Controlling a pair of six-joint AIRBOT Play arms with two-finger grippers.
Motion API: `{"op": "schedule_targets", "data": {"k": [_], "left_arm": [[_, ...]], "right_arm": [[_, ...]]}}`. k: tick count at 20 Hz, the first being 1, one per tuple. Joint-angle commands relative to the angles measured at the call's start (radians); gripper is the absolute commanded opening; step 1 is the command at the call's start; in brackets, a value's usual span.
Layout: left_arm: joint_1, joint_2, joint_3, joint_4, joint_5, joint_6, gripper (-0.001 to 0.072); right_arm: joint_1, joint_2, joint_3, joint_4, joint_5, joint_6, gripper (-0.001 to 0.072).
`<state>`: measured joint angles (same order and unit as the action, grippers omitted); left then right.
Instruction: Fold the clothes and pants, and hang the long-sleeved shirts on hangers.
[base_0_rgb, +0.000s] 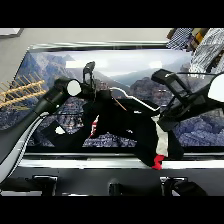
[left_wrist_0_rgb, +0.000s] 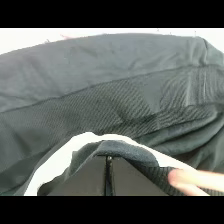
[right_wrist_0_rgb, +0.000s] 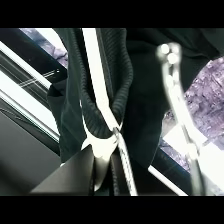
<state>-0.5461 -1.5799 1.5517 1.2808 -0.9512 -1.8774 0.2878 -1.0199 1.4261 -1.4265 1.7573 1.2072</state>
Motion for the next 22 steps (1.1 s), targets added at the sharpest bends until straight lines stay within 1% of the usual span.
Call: {"op": "schedule_targets", "data": {"k": [1, 10, 13, 16, 18, 20, 22], "left_arm": [[0.016, 0.003, 0.023, 0.001, 0.0, 0.012, 0.0028], [0.04, 0.005, 0.064, 0.002, 0.003, 0.02, 0.0028], [0.046, 0.009, 0.064, 0.001, 0.028, 0.02, 0.0028], [0.046, 0.023, 0.071, 0.0, 0.034, 0.02, 0.0028], [0.046, 0.027, 0.09, 0.001, 0.035, 0.021, 0.0028], [0.046, 0.029, 0.115, 0.0, 0.035, 0.05, 0.0028], [0.046, 0.031, 0.154, 0.001, 0.022, 0.057, 0.0028]], "right_arm": [[0.006, -0.003, 0.001, -0.041, -0.003, 0.014, 0.0033], [0.006, -0.063, 0.001, 0.002, 0.007, 0.017, 0.0033], [0.006, -0.066, 0.0, 0.01, 0.008, 0.016, 0.0033], [0.006, -0.094, -0.009, 0.027, -0.027, 0.004, 0.0033], [0.007, -0.132, -0.009, 0.075, -0.04, 0.001, 0.0033], [0.032, -0.168, -0.009, 0.081, -0.067, 0.001, 0.0033], [0.071, -0.202, -0.009, 0.079, -0.124, 0.002, 0.0033]]}}
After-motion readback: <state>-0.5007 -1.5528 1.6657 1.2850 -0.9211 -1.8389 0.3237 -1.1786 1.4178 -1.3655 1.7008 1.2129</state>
